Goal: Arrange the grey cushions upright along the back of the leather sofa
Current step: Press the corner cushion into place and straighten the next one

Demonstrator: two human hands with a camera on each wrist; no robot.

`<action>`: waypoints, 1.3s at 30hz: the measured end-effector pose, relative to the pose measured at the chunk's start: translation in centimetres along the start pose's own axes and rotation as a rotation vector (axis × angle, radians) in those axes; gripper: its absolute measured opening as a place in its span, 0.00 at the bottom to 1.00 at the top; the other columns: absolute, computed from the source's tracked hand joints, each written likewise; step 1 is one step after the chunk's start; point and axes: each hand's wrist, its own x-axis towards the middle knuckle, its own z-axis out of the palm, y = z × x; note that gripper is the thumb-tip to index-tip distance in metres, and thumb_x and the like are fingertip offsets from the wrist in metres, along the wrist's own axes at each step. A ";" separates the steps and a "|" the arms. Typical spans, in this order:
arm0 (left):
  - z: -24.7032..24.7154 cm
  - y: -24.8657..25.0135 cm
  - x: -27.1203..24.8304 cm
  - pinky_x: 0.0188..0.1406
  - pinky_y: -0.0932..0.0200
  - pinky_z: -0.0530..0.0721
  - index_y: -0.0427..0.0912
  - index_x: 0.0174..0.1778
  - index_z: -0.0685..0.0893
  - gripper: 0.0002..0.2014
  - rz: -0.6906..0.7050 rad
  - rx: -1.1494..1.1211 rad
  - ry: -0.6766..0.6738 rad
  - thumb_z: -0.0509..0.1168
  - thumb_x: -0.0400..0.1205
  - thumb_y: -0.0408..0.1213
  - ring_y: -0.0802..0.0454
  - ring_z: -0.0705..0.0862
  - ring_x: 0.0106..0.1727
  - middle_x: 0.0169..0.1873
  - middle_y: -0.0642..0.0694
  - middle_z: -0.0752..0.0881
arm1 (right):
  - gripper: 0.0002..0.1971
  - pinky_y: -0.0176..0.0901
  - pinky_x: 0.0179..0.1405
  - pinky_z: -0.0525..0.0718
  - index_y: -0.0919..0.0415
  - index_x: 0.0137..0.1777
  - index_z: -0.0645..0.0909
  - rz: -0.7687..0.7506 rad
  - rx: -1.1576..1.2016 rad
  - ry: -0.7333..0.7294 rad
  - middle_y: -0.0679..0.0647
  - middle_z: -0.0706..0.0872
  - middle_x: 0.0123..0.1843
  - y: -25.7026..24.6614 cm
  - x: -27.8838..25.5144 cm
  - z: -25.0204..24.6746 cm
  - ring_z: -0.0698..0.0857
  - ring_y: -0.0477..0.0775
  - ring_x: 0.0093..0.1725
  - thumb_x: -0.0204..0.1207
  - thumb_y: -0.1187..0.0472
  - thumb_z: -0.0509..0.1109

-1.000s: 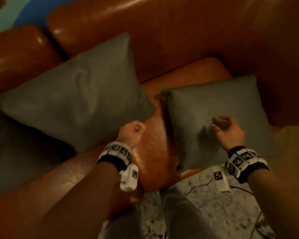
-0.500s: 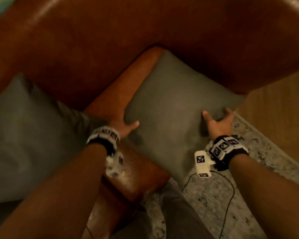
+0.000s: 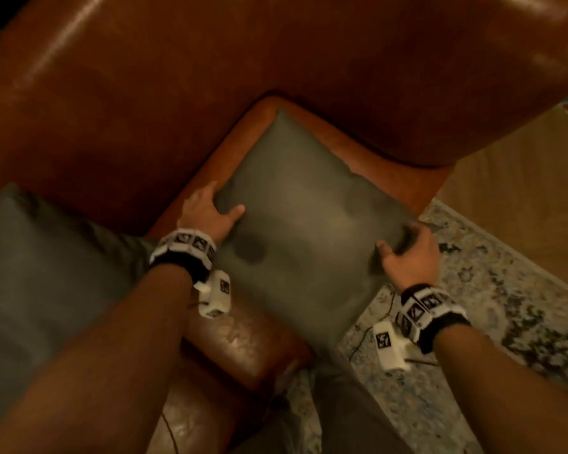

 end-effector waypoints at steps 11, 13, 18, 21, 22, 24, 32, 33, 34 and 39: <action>2.6 -4.3 -4.1 0.67 0.40 0.79 0.37 0.76 0.74 0.48 -0.572 -0.207 -0.337 0.40 0.76 0.74 0.33 0.80 0.69 0.74 0.31 0.78 | 0.38 0.57 0.73 0.78 0.48 0.75 0.72 0.129 0.178 -0.232 0.56 0.81 0.73 -2.8 5.1 -0.1 0.81 0.61 0.70 0.66 0.38 0.78; 3.1 -5.1 -3.3 0.81 0.41 0.64 0.39 0.82 0.65 0.45 -0.550 -0.353 -0.251 0.43 0.79 0.71 0.35 0.68 0.81 0.82 0.36 0.67 | 0.41 0.59 0.71 0.79 0.47 0.77 0.69 0.088 0.053 -0.305 0.56 0.80 0.75 -5.0 6.1 0.2 0.82 0.63 0.70 0.65 0.35 0.76; 4.2 -8.7 0.2 0.81 0.38 0.65 0.43 0.82 0.65 0.58 -0.522 -0.778 -0.068 0.62 0.60 0.77 0.34 0.69 0.80 0.82 0.39 0.69 | 0.45 0.59 0.69 0.81 0.54 0.80 0.66 0.029 -0.022 -0.429 0.56 0.82 0.72 -10.4 7.4 2.4 0.85 0.63 0.65 0.66 0.37 0.78; 0.4 -6.0 -1.7 0.77 0.37 0.73 0.48 0.78 0.69 0.46 -0.478 -0.916 0.055 0.70 0.64 0.62 0.35 0.76 0.74 0.76 0.41 0.76 | 0.51 0.62 0.69 0.82 0.48 0.75 0.71 -0.024 -0.033 -0.382 0.54 0.83 0.72 -13.8 7.9 2.6 0.85 0.63 0.64 0.51 0.28 0.78; -0.7 -5.6 -2.0 0.74 0.36 0.76 0.50 0.76 0.70 0.40 -0.466 -0.987 0.111 0.71 0.67 0.57 0.36 0.79 0.71 0.73 0.43 0.79 | 0.49 0.63 0.68 0.82 0.44 0.71 0.73 -0.053 -0.006 -0.351 0.54 0.84 0.71 -15.2 8.3 2.6 0.86 0.63 0.64 0.47 0.25 0.76; -2.8 -5.2 -2.4 0.71 0.37 0.79 0.50 0.69 0.74 0.24 -0.361 -1.148 0.224 0.69 0.77 0.45 0.42 0.83 0.64 0.62 0.48 0.84 | 0.44 0.64 0.69 0.82 0.37 0.64 0.74 -0.154 0.068 -0.311 0.53 0.85 0.69 -18.0 9.3 2.9 0.85 0.62 0.64 0.46 0.21 0.72; -9.8 -6.6 -3.0 0.72 0.46 0.81 0.49 0.62 0.75 0.15 -0.040 -1.292 0.607 0.65 0.81 0.34 0.49 0.83 0.68 0.64 0.47 0.84 | 0.33 0.56 0.71 0.81 0.45 0.73 0.69 -0.559 0.256 -0.273 0.46 0.85 0.66 -30.2 5.9 6.2 0.85 0.51 0.65 0.68 0.37 0.69; -10.1 -7.0 -2.7 0.73 0.46 0.80 0.45 0.67 0.74 0.18 -0.073 -1.276 0.656 0.65 0.81 0.35 0.48 0.82 0.69 0.67 0.45 0.82 | 0.34 0.51 0.71 0.80 0.45 0.76 0.67 -0.594 0.198 -0.311 0.47 0.84 0.69 -31.2 5.3 7.3 0.84 0.51 0.66 0.71 0.38 0.68; -10.2 -7.2 -2.5 0.73 0.48 0.79 0.42 0.71 0.72 0.21 -0.110 -1.252 0.681 0.64 0.82 0.36 0.47 0.81 0.71 0.70 0.43 0.81 | 0.34 0.47 0.70 0.78 0.44 0.79 0.64 -0.614 0.110 -0.344 0.50 0.83 0.72 -32.1 4.6 8.2 0.83 0.55 0.68 0.74 0.39 0.67; -10.2 -7.7 -1.3 0.79 0.46 0.72 0.44 0.83 0.61 0.30 -0.128 -1.201 0.548 0.62 0.85 0.39 0.45 0.72 0.79 0.80 0.41 0.71 | 0.34 0.52 0.74 0.74 0.50 0.83 0.58 -0.609 -0.086 -0.244 0.59 0.77 0.79 -32.9 3.7 10.3 0.77 0.66 0.76 0.81 0.42 0.61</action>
